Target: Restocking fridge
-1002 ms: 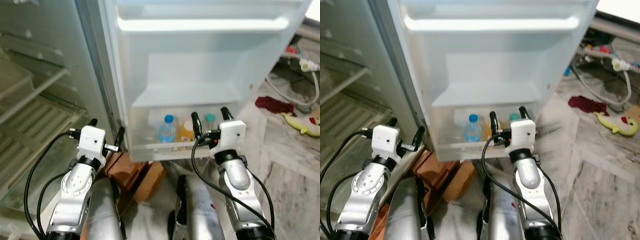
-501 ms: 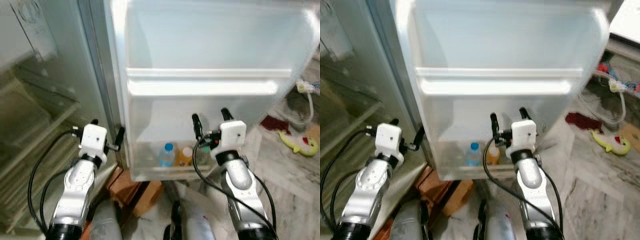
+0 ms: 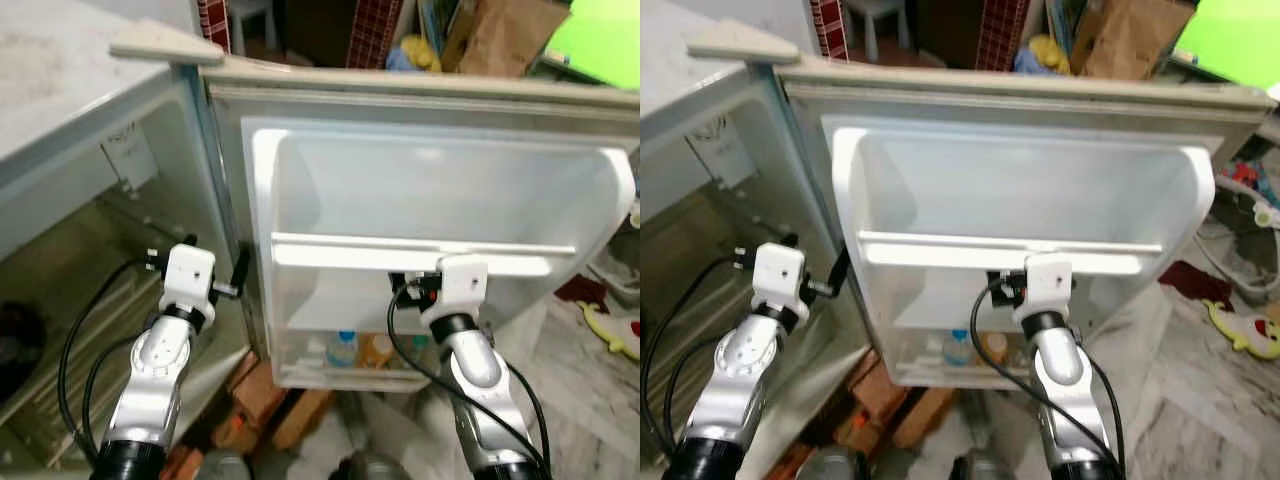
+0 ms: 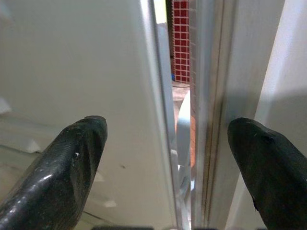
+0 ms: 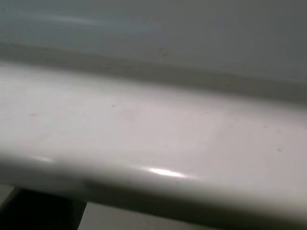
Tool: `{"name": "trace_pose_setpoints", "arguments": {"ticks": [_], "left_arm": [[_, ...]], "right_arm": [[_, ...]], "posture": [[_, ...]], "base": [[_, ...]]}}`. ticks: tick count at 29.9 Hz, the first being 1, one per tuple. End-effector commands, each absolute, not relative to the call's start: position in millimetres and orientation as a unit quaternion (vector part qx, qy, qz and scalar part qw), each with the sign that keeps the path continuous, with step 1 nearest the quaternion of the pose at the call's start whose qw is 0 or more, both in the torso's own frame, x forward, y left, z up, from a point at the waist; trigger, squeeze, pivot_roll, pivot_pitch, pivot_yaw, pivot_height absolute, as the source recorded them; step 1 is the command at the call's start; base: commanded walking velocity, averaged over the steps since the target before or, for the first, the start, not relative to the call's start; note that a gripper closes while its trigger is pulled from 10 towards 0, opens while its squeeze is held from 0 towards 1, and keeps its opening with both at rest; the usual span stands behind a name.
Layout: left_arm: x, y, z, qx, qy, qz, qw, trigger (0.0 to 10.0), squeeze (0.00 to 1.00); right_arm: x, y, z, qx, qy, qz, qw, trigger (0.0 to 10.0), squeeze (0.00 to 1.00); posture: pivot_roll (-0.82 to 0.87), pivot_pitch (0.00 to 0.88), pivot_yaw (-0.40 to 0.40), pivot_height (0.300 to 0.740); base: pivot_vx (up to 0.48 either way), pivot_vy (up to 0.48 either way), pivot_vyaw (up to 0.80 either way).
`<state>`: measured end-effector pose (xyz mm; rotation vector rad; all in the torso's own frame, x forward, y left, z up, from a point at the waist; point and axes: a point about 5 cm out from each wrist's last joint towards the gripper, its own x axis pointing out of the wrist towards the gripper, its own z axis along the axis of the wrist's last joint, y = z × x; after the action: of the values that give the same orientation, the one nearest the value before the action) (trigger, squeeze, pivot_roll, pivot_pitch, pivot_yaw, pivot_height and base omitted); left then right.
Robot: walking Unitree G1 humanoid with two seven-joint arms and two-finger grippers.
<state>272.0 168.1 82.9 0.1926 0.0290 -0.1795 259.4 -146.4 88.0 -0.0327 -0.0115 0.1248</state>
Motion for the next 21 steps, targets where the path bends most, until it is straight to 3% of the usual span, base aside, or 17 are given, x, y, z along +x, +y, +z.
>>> {"name": "trace_pose_setpoints", "arguments": {"ticks": [1,10,21], "left_arm": [[270.9,167.2,80.5,0.103,0.017,-0.091,0.99,10.0,0.0],[273.2,167.3,79.9,0.106,0.016,-0.089,0.99,10.0,0.0],[275.5,166.7,80.0,0.109,0.014,-0.09,0.99,10.0,0.0]], "right_arm": [[258.6,-152.1,78.7,-0.004,0.029,0.049,0.998,10.0,0.0],[255.2,-155.4,59.5,-0.001,0.097,0.063,0.993,10.0,0.0],[259.6,-151.6,65.0,-0.028,0.077,0.079,0.993,10.0,0.0]], "posture": [[0.03,0.0,-0.083,0.74],[0.03,0.0,-0.085,0.74],[0.03,0.0,-0.083,0.74]], "base": [[-0.247,0.0,0.0],[-0.286,0.0,0.0],[-0.317,0.0,0.0]]}}
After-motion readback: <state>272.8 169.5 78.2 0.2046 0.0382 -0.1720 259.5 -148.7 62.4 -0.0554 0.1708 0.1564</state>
